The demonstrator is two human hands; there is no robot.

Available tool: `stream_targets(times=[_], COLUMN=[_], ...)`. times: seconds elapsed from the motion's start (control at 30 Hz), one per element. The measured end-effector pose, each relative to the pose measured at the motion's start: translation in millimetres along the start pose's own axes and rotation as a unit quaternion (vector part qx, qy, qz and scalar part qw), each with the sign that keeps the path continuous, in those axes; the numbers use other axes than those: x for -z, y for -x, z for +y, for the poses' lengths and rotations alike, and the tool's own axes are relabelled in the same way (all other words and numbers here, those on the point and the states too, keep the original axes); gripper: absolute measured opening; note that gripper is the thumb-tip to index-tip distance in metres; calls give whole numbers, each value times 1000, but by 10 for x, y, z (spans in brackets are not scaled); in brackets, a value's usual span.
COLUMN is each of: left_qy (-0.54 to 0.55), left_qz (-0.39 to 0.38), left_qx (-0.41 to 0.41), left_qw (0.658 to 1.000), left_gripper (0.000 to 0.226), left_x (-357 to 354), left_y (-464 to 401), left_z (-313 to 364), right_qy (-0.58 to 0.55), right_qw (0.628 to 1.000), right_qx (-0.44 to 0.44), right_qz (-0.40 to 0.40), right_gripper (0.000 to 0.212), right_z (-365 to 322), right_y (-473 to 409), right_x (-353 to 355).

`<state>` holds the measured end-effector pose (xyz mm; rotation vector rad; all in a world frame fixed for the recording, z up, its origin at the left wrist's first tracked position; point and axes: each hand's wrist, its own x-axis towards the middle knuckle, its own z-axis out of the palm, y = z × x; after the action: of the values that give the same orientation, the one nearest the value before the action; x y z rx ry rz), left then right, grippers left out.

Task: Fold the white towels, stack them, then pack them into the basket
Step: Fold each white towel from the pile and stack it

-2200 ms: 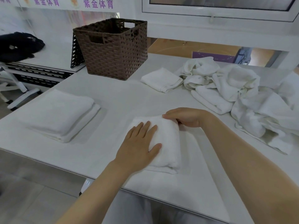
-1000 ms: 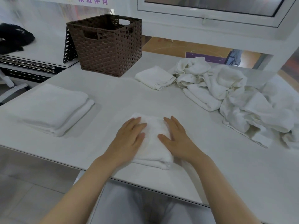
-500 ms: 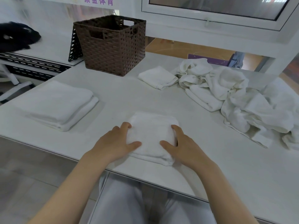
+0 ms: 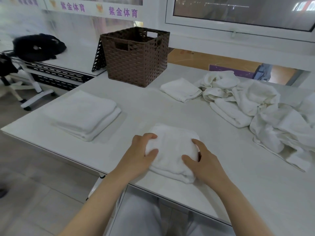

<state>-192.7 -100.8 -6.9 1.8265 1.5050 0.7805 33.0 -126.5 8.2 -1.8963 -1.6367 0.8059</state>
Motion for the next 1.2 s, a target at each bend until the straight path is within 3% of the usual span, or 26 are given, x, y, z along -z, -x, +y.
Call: stream_targets(times=[0.17,0.33,0.5,0.7,1.0,1.1,1.2], left_qy=[-11,-44,-83,-107,-85,-188,-367], left_qz=[73,182,219,184,150,114,105], left_qx=[-24,-55,-22,12,50,68,62], left_qw=[997,981,972,977,984,973,922], left_gripper=[34,38,38,38,36,45,60], left_x=[437,1326,2168,2729,2717,2729,2696], left_y=[-145,-384,-527,-711,-724,-833,-889], left_z=[-91,-188,-450,-910,-1395,-1487,-1368], right_qy=[-52,-105,-123,-113,19,182,230], right_qw=[997,985,978,982,990,969,947], right_qx=[54,128,168,145,125,168,223], right_qz=[29,39,9,-32,-61,-1,26], right_gripper=[61,66,69,71,77,80,79], right_z=[-539,-1456,-2235,-2645,-2726,-2708,-2699], right_y=[-232,-543,-771,-899,-977,-971,-946], right_x=[-144,-350,-834,-1405,-1823,-1853,-1888])
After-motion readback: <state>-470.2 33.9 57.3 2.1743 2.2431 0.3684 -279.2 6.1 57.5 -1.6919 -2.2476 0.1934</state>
